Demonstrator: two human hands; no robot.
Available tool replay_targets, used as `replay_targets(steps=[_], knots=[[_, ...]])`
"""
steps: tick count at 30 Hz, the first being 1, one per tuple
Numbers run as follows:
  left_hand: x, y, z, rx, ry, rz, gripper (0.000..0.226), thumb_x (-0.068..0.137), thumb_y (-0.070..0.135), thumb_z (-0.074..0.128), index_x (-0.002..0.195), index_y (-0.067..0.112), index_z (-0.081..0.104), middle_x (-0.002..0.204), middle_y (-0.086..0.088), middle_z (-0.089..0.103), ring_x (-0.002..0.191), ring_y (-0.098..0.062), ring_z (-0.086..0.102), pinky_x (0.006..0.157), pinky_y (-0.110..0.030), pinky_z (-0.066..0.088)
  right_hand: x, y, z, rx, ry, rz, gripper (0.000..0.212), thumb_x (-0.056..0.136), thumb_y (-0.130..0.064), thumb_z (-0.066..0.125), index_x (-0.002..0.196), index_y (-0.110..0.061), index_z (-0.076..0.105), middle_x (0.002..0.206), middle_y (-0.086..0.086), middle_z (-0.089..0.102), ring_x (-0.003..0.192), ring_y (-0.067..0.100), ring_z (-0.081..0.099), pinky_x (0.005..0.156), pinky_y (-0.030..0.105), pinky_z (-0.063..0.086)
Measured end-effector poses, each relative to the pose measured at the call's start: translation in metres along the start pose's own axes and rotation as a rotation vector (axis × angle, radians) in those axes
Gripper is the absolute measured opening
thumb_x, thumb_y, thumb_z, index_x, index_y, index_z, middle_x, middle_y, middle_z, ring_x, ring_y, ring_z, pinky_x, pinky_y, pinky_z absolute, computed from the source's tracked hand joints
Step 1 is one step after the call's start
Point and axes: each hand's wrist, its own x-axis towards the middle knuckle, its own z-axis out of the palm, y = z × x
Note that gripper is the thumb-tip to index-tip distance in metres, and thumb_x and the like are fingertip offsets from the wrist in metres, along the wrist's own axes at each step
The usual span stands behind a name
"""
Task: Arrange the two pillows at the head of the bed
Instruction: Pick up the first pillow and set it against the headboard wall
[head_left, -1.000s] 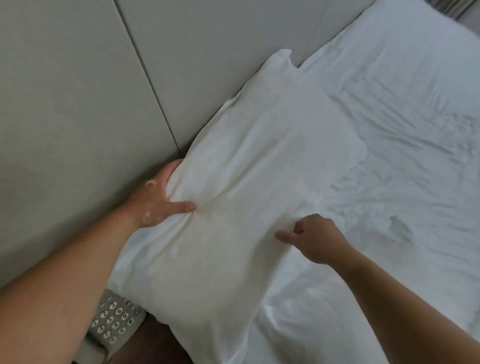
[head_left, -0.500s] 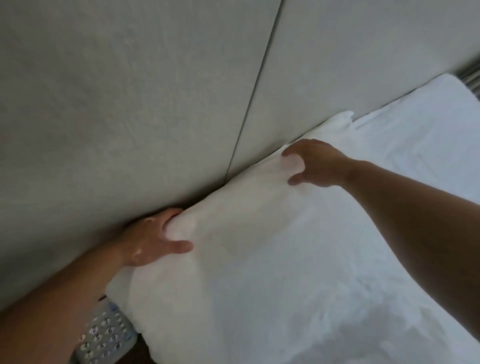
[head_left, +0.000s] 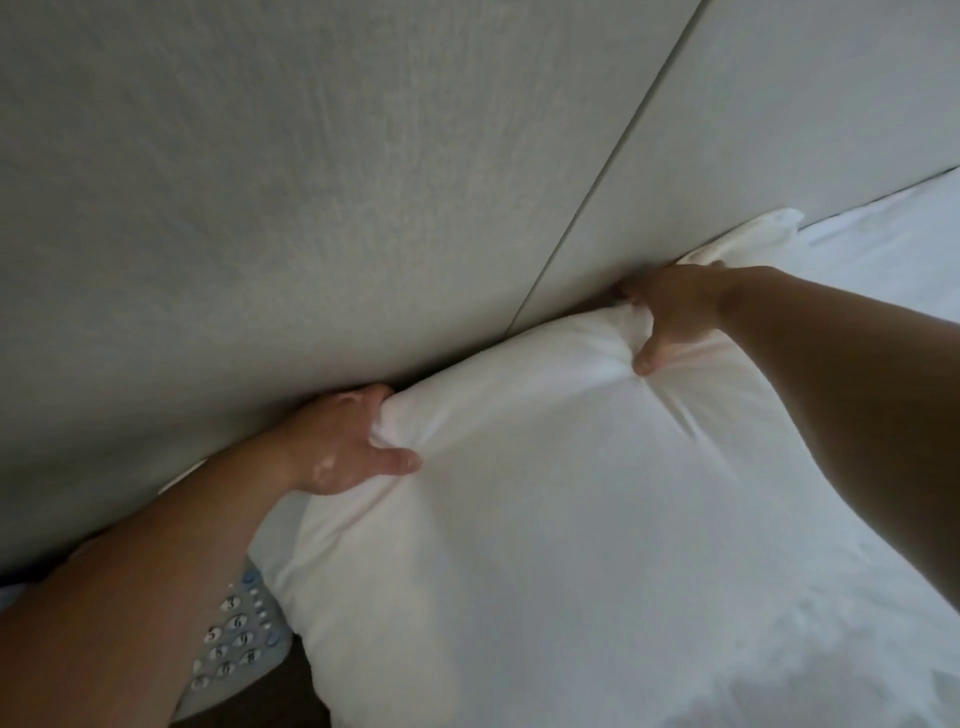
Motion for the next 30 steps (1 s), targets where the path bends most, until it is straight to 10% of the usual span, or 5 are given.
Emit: replay_targets(steps=[8, 13, 16, 22, 30], knots=[[-0.021, 0.014, -0.003, -0.014, 0.01, -0.102, 0.037, 0.071, 0.042, 0.096, 0.078, 0.021, 0.066, 0.082, 0.004, 0.066, 0.07, -0.008, 0.059, 0.066, -0.026, 0.044, -0.033, 0.011, 0.007, -0.001, 0.087, 0.058, 0.088, 0.07, -0.057, 0.09, 0.147, -0.029, 0.059, 0.127, -0.005, 0.07, 0.139, 0.027, 0.054, 0.112, 0.049, 0.028], [-0.055, 0.038, -0.014, 0.074, 0.08, -0.03, 0.059, 0.07, 0.049, 0.093, 0.106, 0.004, 0.08, 0.111, -0.016, 0.079, 0.107, -0.034, 0.075, 0.084, -0.032, 0.054, -0.078, 0.038, 0.004, 0.009, 0.251, 0.022, 0.064, 0.075, -0.055, 0.086, 0.133, -0.032, 0.071, 0.116, -0.008, 0.075, 0.127, 0.023, 0.058, 0.1, 0.044, 0.034], [-0.085, 0.065, -0.021, 0.111, 0.13, 0.003, 0.032, 0.077, 0.037, 0.092, 0.078, 0.011, 0.073, 0.105, -0.021, 0.079, 0.1, -0.037, 0.075, 0.074, -0.032, 0.048, -0.106, 0.051, -0.002, 0.022, 0.318, 0.025, 0.049, 0.077, -0.053, 0.086, 0.121, -0.033, 0.077, 0.111, -0.005, 0.076, 0.123, 0.025, 0.06, 0.092, 0.041, 0.032], [-0.136, 0.107, -0.043, 0.135, 0.315, 0.072, 0.029, 0.081, 0.036, 0.089, 0.094, 0.013, 0.078, 0.075, 0.004, 0.058, 0.081, -0.024, 0.056, 0.07, -0.028, 0.036, -0.17, 0.085, -0.019, 0.074, 0.436, 0.036, 0.045, 0.081, -0.052, 0.084, 0.12, -0.03, 0.078, 0.107, -0.004, 0.072, 0.119, 0.025, 0.058, 0.095, 0.041, 0.037], [-0.162, 0.149, -0.068, 0.33, 0.566, 0.105, 0.042, 0.089, 0.041, 0.08, 0.113, 0.007, 0.075, 0.112, -0.021, 0.077, 0.103, -0.039, 0.069, 0.078, -0.035, 0.041, -0.194, 0.096, -0.062, 0.081, 0.628, 0.112, 0.048, 0.082, -0.053, 0.084, 0.121, -0.025, 0.077, 0.111, 0.004, 0.069, 0.121, 0.036, 0.061, 0.097, 0.046, 0.041]])
